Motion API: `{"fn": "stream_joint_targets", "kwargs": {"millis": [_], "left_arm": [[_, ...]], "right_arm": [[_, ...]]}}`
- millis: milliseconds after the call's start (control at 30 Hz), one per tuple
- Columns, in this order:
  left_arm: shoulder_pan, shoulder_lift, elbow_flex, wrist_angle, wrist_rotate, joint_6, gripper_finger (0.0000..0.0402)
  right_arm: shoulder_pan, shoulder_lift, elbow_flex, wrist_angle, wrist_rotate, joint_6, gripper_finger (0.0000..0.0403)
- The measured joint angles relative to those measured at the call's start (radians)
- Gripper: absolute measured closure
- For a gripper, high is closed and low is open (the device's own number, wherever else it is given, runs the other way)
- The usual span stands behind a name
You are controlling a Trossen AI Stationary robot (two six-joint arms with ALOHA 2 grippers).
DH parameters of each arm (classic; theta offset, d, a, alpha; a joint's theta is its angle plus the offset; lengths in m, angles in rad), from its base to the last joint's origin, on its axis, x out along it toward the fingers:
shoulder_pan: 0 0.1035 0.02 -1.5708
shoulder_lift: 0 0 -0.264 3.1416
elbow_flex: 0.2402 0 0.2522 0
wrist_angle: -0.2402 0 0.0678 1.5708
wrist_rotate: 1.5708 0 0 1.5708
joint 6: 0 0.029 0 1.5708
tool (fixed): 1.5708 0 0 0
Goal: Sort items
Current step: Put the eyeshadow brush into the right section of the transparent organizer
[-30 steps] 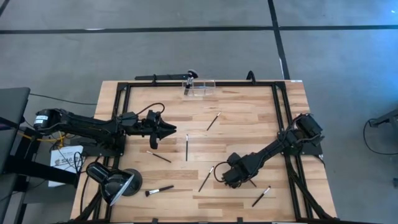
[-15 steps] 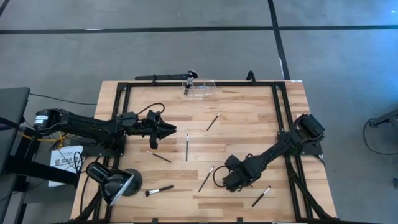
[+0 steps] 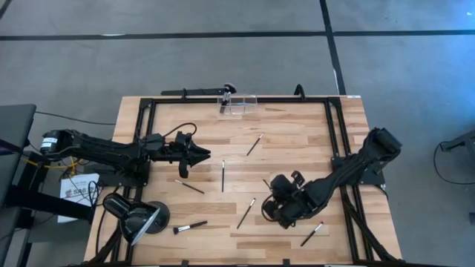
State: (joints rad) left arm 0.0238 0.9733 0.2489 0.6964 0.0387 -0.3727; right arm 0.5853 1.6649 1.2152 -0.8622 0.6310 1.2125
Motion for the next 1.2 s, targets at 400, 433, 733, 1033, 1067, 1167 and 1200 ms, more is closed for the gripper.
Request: {"fn": "stream_joint_targets", "kwargs": {"millis": [400,433,733,1033,1067,1167,1200], "left_arm": [[0.025,0.000,0.000,0.007,-0.014,0.062,0.0311],[0.034,0.000,0.000,0.008,-0.014,0.062,0.0311],[0.083,0.000,0.000,-0.001,0.010,0.115,0.0311],[0.080,0.000,0.000,-0.012,0.084,0.125,0.0311],[0.077,0.000,0.000,-0.021,0.087,0.125,0.0311],[0.068,0.000,0.000,-0.033,0.089,0.124,0.0311],[0.064,0.000,0.000,-0.037,0.089,0.124,0.0311]], "right_arm": [[-0.171,-0.010,-0.008,0.248,0.100,-0.415,0.0402],[-0.192,-0.010,-0.008,0.280,0.090,-0.464,0.0402],[-0.408,-0.010,-0.016,0.524,-0.080,-0.873,0.0402],[-0.709,-0.010,-0.141,0.963,-0.473,-1.139,0.0402],[-0.733,-0.014,-0.153,1.012,-0.484,-1.161,0.0402],[-0.795,-0.029,-0.167,1.178,-0.502,-1.224,0.0401],[-0.815,-0.032,-0.175,1.226,-0.504,-1.239,0.0401]]}}
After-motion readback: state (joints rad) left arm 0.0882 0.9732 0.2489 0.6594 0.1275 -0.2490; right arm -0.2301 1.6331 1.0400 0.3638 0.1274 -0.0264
